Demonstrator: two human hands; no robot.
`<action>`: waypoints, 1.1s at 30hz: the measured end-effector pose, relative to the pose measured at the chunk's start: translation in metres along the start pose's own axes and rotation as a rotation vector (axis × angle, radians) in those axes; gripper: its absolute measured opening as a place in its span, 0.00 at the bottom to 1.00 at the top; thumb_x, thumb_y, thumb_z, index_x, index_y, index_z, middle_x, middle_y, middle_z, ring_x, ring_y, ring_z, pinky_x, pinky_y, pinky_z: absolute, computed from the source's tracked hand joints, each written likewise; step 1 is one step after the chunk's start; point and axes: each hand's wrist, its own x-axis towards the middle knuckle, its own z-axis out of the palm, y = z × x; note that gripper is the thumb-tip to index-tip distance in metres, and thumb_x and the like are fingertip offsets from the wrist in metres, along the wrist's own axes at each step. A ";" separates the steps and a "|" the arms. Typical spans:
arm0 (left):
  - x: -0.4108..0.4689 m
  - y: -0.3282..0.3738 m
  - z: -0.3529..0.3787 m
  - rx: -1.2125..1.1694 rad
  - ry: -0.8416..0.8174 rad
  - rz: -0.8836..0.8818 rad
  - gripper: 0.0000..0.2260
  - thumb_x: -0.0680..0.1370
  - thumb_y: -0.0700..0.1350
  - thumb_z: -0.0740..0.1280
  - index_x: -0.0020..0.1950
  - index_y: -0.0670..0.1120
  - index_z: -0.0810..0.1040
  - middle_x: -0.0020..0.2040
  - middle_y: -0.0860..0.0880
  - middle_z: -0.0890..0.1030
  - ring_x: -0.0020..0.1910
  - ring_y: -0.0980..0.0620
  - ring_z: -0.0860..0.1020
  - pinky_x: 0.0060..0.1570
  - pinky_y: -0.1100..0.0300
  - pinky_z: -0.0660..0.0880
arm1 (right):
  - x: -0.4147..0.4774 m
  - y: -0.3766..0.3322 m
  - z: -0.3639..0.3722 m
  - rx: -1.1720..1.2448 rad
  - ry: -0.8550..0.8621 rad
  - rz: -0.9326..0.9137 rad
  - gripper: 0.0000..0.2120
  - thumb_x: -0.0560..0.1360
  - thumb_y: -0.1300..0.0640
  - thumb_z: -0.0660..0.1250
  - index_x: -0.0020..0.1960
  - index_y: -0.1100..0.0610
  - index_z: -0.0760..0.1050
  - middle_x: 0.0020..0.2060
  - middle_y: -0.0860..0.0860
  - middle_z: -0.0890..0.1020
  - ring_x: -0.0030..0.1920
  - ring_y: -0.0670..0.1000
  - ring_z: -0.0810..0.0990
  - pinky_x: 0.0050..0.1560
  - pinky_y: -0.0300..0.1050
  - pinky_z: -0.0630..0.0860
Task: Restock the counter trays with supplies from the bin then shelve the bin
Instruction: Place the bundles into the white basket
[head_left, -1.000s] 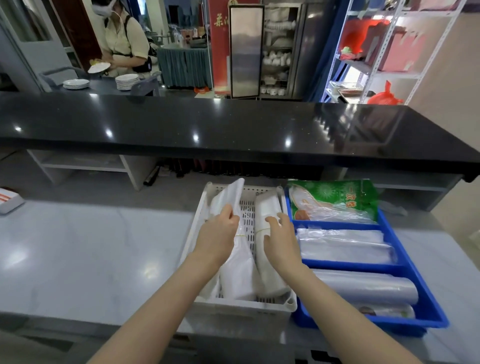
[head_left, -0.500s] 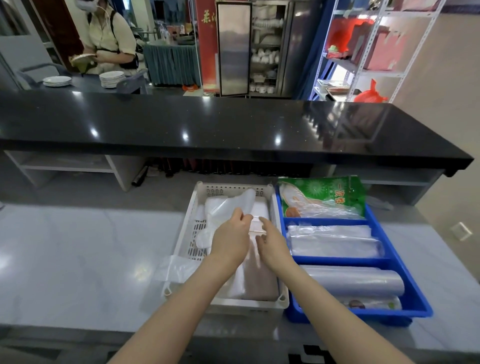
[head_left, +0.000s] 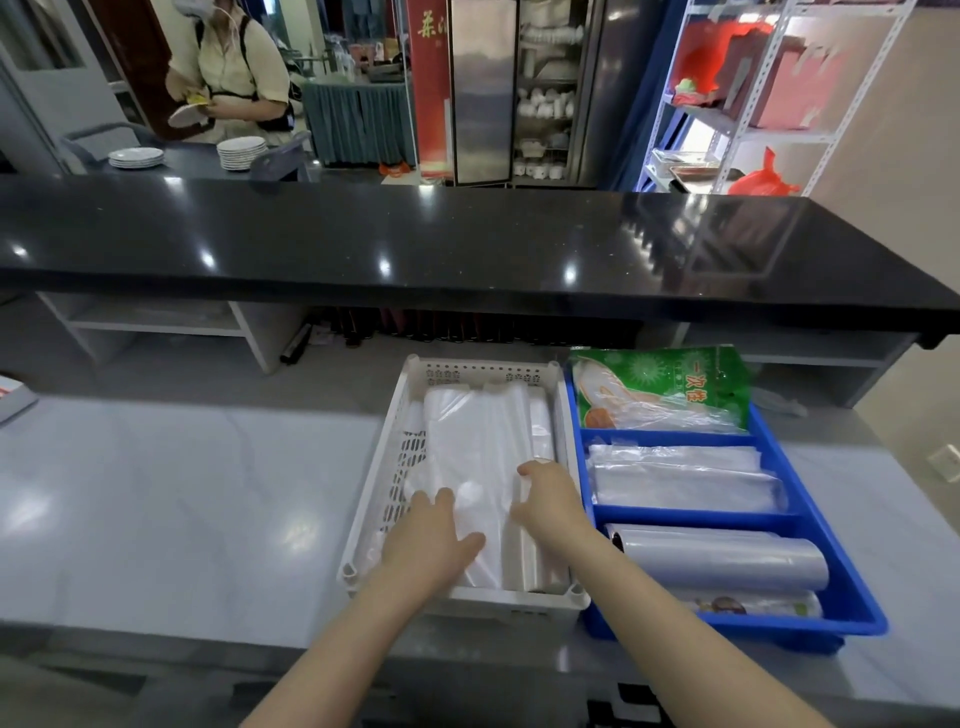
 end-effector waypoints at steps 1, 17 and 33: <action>-0.001 0.001 0.006 -0.030 0.012 0.009 0.28 0.73 0.61 0.63 0.69 0.50 0.64 0.64 0.44 0.68 0.57 0.43 0.74 0.52 0.51 0.75 | -0.001 0.000 0.000 0.000 0.028 0.002 0.26 0.75 0.67 0.65 0.71 0.56 0.66 0.70 0.54 0.68 0.66 0.53 0.71 0.58 0.38 0.68; 0.016 -0.015 0.019 0.005 0.163 0.157 0.29 0.76 0.63 0.58 0.73 0.52 0.60 0.73 0.48 0.62 0.71 0.46 0.59 0.67 0.50 0.64 | -0.007 -0.014 0.017 -0.154 0.036 -0.005 0.25 0.75 0.57 0.67 0.69 0.57 0.64 0.69 0.55 0.65 0.65 0.57 0.70 0.61 0.47 0.70; -0.024 -0.021 0.007 0.024 0.317 0.091 0.24 0.78 0.58 0.59 0.72 0.50 0.66 0.74 0.47 0.65 0.73 0.46 0.61 0.70 0.50 0.61 | -0.030 -0.013 0.003 -0.185 0.042 -0.165 0.26 0.77 0.53 0.64 0.72 0.56 0.63 0.75 0.57 0.56 0.74 0.59 0.58 0.71 0.53 0.61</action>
